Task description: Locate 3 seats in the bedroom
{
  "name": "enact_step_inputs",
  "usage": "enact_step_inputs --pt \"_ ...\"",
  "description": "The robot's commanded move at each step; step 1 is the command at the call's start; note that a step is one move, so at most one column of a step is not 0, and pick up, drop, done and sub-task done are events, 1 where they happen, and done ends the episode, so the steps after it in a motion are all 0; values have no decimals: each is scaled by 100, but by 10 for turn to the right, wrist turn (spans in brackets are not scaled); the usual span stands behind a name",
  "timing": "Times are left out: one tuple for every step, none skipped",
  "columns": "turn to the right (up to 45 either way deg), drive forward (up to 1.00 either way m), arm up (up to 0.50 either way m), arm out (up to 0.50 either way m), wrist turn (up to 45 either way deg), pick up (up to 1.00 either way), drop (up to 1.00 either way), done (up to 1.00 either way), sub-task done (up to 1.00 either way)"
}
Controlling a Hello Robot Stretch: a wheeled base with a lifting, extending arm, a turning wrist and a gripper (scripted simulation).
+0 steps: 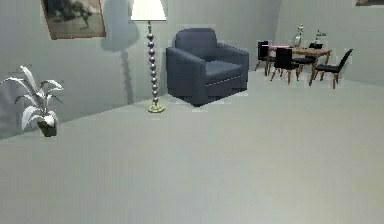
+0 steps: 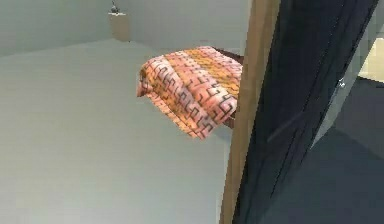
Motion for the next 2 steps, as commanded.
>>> enact_step_inputs --pt "90 0 0 0 0 0 0 0 0" --pt "0 100 0 0 0 0 0 0 0"
